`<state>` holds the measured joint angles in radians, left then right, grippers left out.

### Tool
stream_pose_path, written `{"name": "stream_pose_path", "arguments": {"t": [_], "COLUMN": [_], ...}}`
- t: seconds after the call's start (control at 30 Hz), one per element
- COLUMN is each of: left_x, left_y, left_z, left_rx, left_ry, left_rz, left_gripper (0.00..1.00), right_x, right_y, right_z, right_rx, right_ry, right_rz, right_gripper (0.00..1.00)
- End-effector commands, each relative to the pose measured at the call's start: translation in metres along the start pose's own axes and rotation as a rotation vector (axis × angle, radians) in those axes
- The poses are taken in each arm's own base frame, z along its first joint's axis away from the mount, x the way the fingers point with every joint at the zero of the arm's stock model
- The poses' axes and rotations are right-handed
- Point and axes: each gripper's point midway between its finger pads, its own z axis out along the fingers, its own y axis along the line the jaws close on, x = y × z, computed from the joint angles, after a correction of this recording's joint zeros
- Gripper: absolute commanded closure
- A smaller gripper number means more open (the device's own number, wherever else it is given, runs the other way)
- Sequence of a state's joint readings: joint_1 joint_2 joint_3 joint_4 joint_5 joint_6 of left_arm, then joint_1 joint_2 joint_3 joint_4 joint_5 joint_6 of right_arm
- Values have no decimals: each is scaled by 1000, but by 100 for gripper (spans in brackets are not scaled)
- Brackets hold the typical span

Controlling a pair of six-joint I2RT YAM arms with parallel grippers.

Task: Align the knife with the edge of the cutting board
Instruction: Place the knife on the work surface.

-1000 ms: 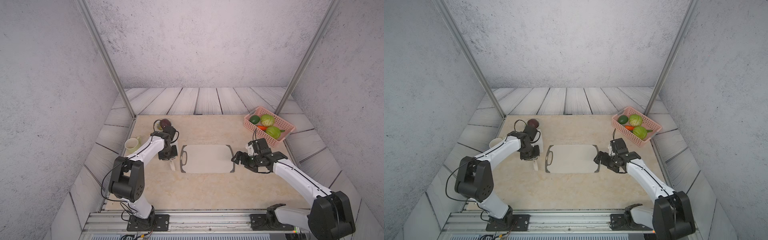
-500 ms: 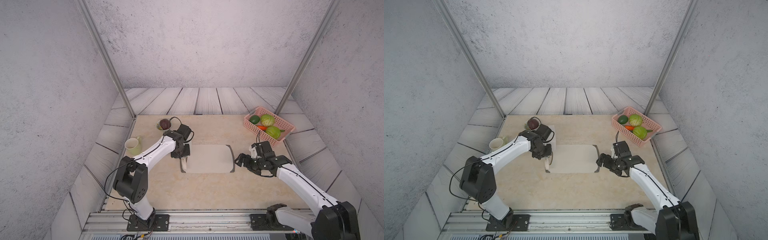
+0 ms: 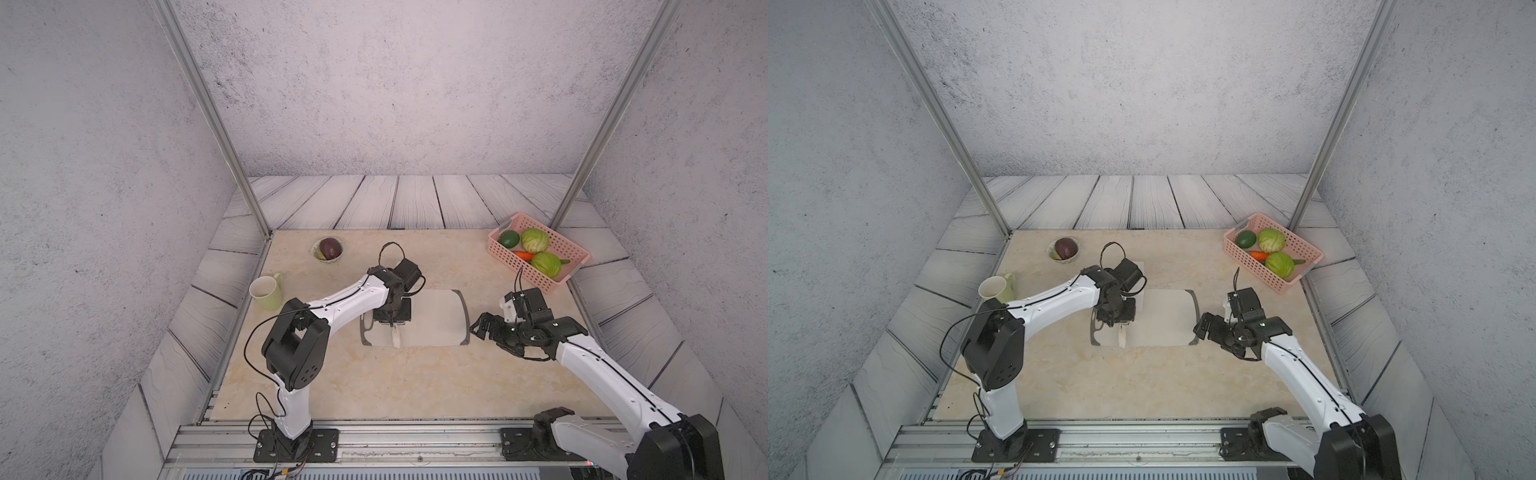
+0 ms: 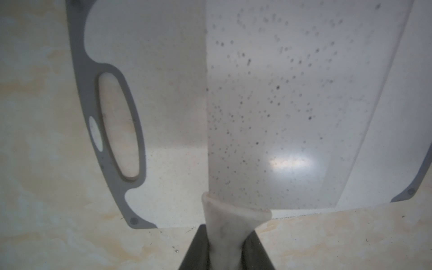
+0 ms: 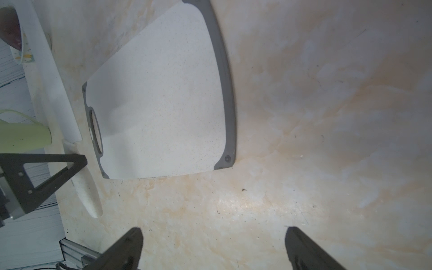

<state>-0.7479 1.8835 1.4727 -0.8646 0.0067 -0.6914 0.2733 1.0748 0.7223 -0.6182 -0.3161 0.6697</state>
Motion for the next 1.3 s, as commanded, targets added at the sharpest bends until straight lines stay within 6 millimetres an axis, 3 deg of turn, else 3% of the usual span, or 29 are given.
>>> {"name": "stream_pose_path", "arguments": {"t": [0.0, 0.43, 1.27], "left_x": [-5, 13, 29], "left_y": [-20, -55, -73], "left_z": [-1, 18, 36], "left_rx": [18, 33, 17], "left_ry": [-22, 10, 18], "left_rz": [8, 40, 24], "left_gripper": [100, 100, 100], "right_x": [8, 20, 32], "right_y": [-3, -4, -11], "right_z": [-3, -4, 0], "right_rx": [-4, -30, -32], "right_ry": [20, 33, 56], "right_rz": [14, 32, 38], "right_gripper": [1, 1, 1]}}
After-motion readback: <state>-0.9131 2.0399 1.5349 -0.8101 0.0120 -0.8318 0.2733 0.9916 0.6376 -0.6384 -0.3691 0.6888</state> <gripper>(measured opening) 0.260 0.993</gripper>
